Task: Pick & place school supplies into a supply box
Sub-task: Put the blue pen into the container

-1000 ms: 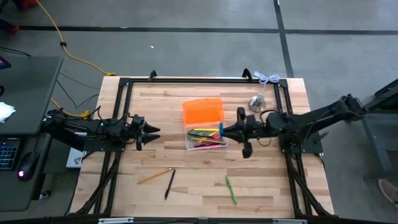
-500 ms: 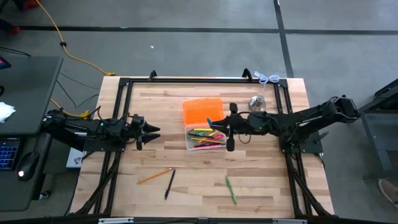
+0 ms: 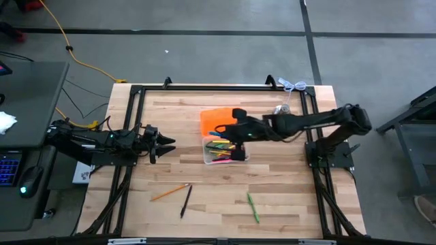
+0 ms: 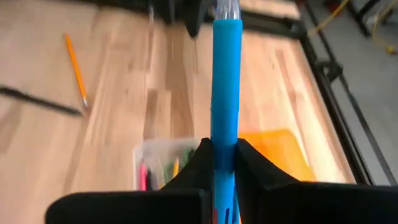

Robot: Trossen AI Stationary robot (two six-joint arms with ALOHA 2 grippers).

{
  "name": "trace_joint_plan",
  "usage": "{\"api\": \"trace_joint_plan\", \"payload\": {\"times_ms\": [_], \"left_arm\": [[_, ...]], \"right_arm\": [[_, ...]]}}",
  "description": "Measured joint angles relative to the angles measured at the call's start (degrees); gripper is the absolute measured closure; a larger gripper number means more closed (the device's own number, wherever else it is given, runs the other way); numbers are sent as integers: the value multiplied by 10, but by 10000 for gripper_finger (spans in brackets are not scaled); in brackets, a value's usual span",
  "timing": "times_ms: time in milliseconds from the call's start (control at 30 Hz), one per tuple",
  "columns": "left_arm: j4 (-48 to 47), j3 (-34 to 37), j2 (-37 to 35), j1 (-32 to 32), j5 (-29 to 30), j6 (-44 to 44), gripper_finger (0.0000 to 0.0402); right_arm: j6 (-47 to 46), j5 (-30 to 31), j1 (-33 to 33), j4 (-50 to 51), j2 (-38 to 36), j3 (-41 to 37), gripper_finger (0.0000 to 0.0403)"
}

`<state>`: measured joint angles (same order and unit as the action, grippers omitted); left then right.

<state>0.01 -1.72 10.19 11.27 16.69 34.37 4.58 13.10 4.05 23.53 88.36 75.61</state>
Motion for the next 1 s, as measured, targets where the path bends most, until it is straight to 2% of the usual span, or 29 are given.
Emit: {"api": "trace_joint_plan", "payload": {"times_ms": [200,500,733,1000], "left_arm": [[0,0,0,0,0,0,169],[0,0,1,0,1,0,169],[0,0,1,0,1,0,169],[0,0,1,0,3,0,169]], "right_arm": [[8,0,-7,113,56,94,386],[9,2,-9,225,99,172,388],[3,0,-15,286,100,189,387],[0,-22,-15,290,100,190,385]]}}
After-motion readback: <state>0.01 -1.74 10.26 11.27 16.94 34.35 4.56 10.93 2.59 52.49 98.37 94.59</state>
